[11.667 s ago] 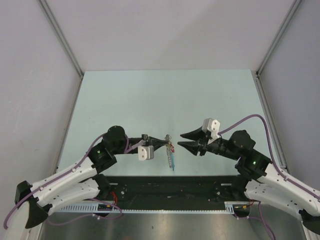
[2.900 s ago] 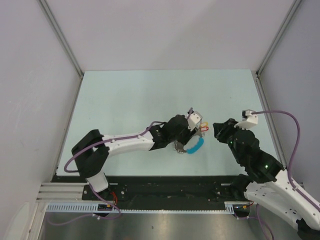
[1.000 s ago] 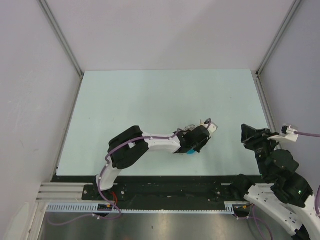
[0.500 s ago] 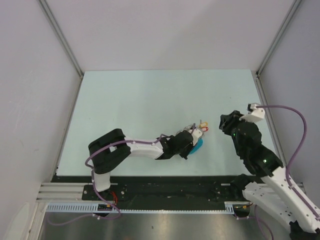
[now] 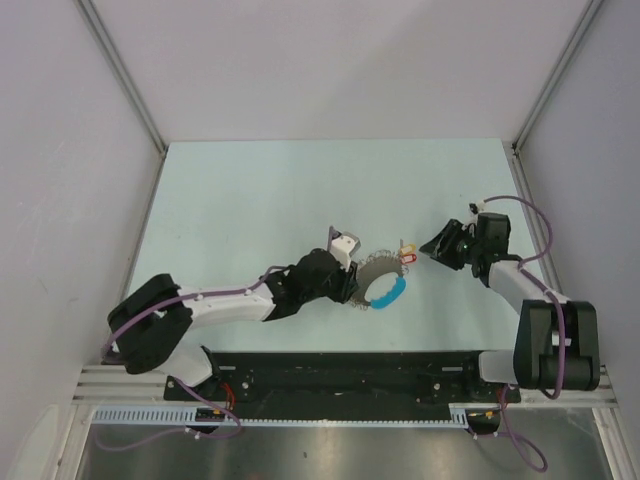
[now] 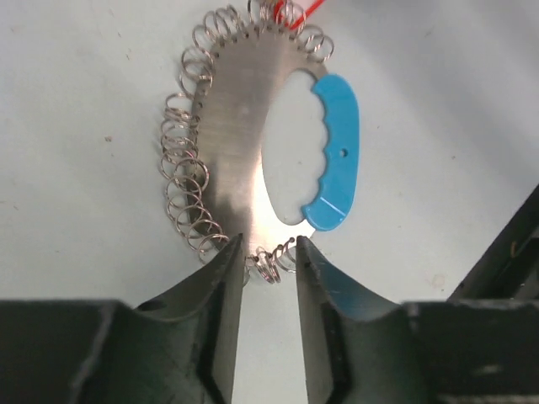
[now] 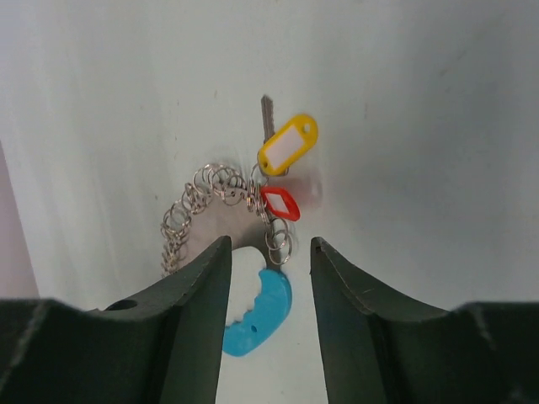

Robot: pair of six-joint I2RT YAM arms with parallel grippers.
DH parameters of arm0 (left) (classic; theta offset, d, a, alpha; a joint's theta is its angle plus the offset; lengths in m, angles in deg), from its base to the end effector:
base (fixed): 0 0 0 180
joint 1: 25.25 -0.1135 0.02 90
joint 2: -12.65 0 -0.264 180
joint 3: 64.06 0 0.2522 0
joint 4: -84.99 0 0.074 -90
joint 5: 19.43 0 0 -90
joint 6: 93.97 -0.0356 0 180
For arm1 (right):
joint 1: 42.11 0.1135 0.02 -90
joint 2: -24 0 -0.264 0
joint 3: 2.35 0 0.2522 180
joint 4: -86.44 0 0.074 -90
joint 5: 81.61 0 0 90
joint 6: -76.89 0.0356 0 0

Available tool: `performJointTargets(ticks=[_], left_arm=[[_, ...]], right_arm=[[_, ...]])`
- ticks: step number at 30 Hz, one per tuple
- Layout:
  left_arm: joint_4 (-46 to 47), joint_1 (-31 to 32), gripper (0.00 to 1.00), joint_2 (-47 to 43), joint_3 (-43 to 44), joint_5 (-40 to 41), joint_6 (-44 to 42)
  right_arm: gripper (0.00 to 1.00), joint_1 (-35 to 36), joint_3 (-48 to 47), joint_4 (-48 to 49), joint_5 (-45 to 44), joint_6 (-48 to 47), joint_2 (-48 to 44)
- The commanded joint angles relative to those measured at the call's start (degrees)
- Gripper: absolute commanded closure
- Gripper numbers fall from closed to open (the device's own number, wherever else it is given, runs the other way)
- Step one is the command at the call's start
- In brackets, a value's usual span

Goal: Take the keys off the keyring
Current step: Pick up the keyring from the center of the board.

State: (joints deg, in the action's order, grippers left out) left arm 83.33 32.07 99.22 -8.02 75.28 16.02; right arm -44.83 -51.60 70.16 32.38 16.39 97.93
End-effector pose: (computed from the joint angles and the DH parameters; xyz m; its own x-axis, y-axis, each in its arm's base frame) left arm 0.1721 -0.2628 0.1906 -0.5443 0.2174 -0.8103 0.6547 0.7140 -0.2482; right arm 0.2569 0.0023 0.1920 -0.6996 0.4836 -0.5260 0.0932 0.7916 0.6038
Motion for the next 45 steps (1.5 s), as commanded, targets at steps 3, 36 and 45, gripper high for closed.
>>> performJointTargets(ticks=[3, 36, 45], left_arm=[[2.32, -2.91, 0.53, -8.51, -1.68, -2.34, 1.2], [-0.23, -4.41, 0.47, -17.31, -3.7, -1.02, -0.21], [6.53, -4.41, 0.46, -17.58, -6.16, -5.75, -5.64]], right_arm=[[0.55, 2.54, 0.24, 11.4, 9.15, -6.03, 7.97], [0.72, 3.86, -1.61, 18.78, 10.64, -7.44, 21.69], [1.0, 8.77, -1.61, 14.93, 7.66, -6.47, 9.42]])
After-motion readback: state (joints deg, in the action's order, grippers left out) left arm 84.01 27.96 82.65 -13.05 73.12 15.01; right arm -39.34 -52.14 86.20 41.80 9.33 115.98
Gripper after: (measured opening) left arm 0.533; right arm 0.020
